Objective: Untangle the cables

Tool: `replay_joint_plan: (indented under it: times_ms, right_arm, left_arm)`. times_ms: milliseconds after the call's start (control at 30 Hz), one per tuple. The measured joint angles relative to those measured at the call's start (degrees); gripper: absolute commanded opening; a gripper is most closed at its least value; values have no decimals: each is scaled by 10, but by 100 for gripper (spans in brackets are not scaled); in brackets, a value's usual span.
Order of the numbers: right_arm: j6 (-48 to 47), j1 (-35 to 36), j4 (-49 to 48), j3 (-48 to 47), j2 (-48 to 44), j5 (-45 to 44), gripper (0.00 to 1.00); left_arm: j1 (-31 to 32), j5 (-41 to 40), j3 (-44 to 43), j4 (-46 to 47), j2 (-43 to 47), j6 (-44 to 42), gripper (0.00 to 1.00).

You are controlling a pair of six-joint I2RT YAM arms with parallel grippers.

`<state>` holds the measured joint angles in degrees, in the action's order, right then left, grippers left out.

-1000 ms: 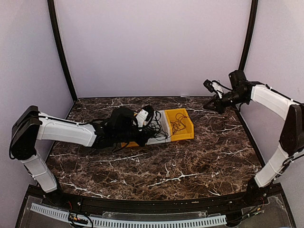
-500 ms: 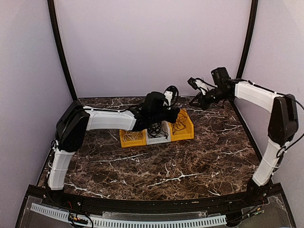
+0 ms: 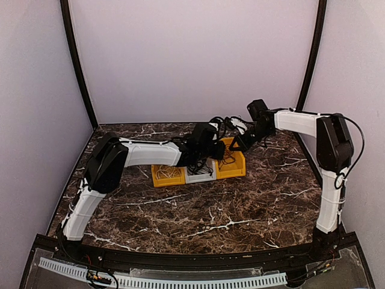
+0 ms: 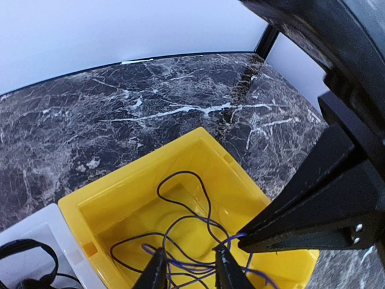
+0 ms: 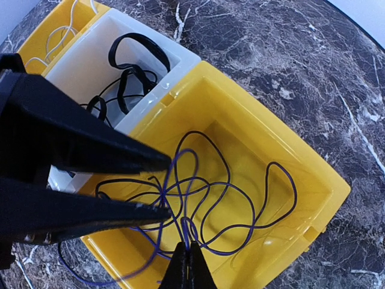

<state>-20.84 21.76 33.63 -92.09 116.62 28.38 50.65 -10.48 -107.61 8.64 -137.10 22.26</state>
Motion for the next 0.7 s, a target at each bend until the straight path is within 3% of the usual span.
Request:
replay_joint_plan:
  times_ms: [133, 267, 533, 700]
  right_arm:
    - [5, 0, 3, -9, 2, -9, 10]
    - [9, 0, 4, -10, -1, -19, 24]
    - [3, -9, 21, -3, -58, -43, 40]
    - [0, -36, 30, 8, -123, -28, 53]
  left_arm:
    - [-2, -1, -10, -10, 0, 4, 43]
    - [-2, -1, -11, -16, 0, 5, 47]
    - [-2, -7, 3, -24, 25, -11, 53]
    - [-2, -28, 31, -33, 85, -33, 67]
